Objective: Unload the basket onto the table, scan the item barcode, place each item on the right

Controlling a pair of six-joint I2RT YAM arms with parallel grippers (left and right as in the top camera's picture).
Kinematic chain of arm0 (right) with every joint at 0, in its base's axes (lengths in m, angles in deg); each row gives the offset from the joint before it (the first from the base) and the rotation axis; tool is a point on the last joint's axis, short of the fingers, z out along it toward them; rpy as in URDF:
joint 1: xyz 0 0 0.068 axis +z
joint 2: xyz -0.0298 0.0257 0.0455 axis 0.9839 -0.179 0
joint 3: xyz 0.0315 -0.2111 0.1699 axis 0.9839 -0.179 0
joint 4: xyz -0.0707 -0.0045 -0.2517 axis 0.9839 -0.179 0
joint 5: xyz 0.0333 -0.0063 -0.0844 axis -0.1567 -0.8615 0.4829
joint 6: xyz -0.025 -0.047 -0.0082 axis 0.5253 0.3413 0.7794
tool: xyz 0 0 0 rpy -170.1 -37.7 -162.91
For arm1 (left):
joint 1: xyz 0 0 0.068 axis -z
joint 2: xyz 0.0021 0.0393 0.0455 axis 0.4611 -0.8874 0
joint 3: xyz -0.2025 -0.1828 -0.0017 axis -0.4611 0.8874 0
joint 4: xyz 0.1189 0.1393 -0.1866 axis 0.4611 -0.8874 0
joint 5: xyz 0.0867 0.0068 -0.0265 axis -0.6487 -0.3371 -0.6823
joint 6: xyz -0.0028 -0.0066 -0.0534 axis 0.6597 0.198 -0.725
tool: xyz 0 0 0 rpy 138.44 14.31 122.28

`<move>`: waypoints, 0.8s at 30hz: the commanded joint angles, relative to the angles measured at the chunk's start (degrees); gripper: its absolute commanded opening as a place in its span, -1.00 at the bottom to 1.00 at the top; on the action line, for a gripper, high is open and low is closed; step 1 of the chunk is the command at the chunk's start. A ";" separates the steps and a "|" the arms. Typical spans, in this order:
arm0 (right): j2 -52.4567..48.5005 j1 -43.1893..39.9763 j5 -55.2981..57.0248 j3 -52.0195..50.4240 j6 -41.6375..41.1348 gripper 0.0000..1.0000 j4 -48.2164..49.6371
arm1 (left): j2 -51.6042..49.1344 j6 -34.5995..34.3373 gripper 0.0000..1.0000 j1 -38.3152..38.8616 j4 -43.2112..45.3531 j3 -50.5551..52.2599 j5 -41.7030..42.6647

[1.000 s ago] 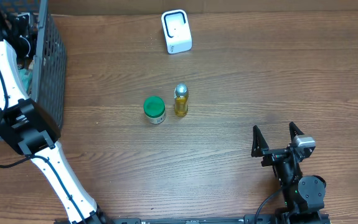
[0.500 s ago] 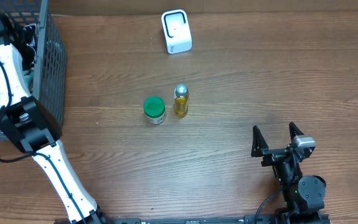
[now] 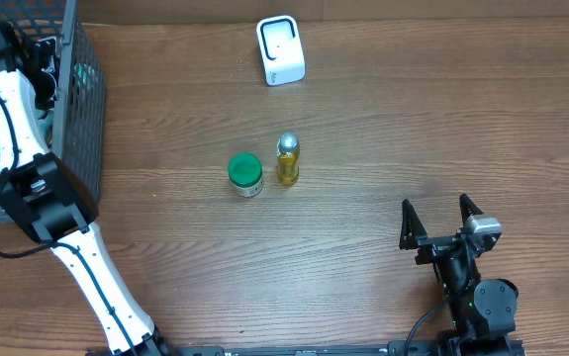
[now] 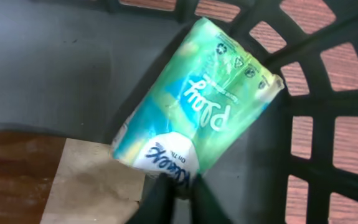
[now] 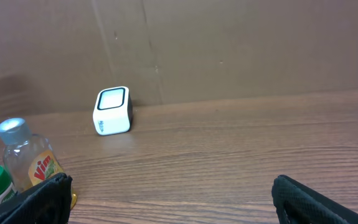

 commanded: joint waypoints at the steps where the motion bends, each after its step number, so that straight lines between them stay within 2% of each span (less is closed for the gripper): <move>1: 0.42 0.37 0.26 -0.59 0.24 1.00 0.33 | -5.05 -2.08 -0.92 0.02 0.00 0.72 0.50; 6: 0.42 0.37 0.26 -0.59 0.24 1.00 0.33 | -0.46 -3.74 -0.92 -0.63 -1.73 0.26 0.50; 12: 0.42 0.37 0.26 -0.59 0.24 1.00 0.33 | 6.51 -9.16 -0.92 -1.46 -5.79 0.26 0.07; 20: 0.42 0.37 0.26 -0.59 0.24 1.00 0.33 | 10.67 -11.61 -0.92 -1.49 -17.18 0.26 -7.21; 24: 0.42 0.37 0.26 -0.59 0.24 1.00 0.33 | 10.91 -13.60 -0.92 -1.49 -20.65 0.24 -7.06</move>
